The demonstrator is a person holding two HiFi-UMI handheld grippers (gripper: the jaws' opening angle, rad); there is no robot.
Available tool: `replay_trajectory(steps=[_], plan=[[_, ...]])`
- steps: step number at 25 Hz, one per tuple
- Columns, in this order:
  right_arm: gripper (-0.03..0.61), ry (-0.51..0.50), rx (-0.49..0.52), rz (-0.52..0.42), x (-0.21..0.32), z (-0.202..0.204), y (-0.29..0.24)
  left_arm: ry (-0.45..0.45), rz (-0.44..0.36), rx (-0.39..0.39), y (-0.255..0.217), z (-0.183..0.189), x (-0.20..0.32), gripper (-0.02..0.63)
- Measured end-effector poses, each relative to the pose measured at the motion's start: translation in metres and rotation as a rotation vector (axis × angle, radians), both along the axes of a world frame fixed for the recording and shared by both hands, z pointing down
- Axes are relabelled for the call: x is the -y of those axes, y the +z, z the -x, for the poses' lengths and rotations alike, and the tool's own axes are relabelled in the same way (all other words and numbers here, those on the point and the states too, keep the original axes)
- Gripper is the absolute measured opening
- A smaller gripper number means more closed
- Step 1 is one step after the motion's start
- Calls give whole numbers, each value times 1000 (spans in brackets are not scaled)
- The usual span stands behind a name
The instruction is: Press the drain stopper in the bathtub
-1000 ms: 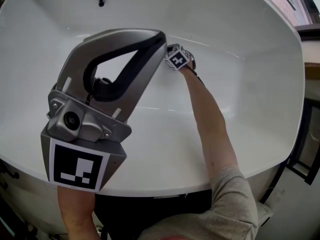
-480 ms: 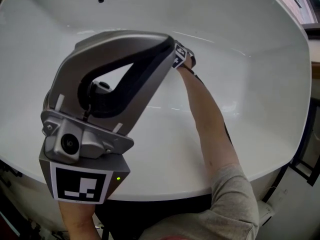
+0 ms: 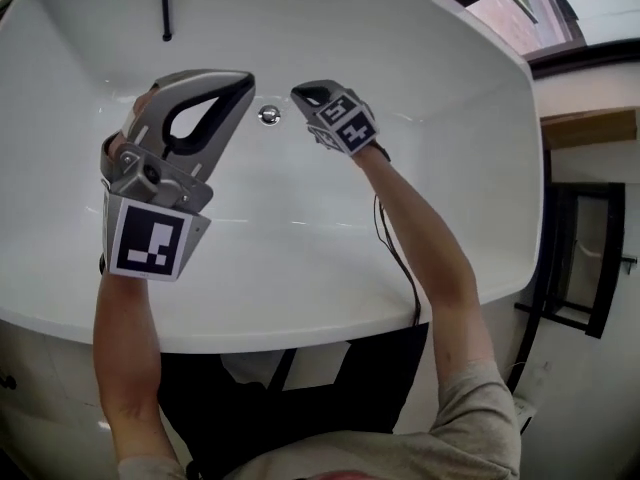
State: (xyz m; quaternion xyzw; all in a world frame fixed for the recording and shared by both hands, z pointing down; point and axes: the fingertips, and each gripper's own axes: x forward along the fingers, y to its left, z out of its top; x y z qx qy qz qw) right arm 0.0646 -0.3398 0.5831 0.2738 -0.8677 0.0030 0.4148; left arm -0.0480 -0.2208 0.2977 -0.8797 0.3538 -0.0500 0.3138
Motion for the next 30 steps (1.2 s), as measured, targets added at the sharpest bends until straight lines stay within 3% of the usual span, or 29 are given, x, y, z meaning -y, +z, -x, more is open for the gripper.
replay_trajectory(steps=[2,5,8,11,17,20,25,30], plan=[[2,0,147,-98,-22,2,-114,-1,0,16,3,2,7,8],[2,-68,351,-218,-102,21,-263,-6,13,42,5,11,-4,8],[2,-162,478,-400,-192,20,-392,-46,44,-105,-15,16,-4,8],[2,-177,579,-523,-269,3,-476,-49,50,-228,-72,14,-23,8],[2,-203,648,-658,-375,-16,-544,59,-51,-295,-205,1,-148,8],[2,-220,693,-713,-429,-26,-570,104,-92,-306,-248,-11,-221,8],[2,-268,802,-833,-531,-53,-597,148,-130,-332,-276,-15,-337,8],[2,-289,844,-913,-597,-68,-589,145,-182,-307,-284,-10,-405,8]])
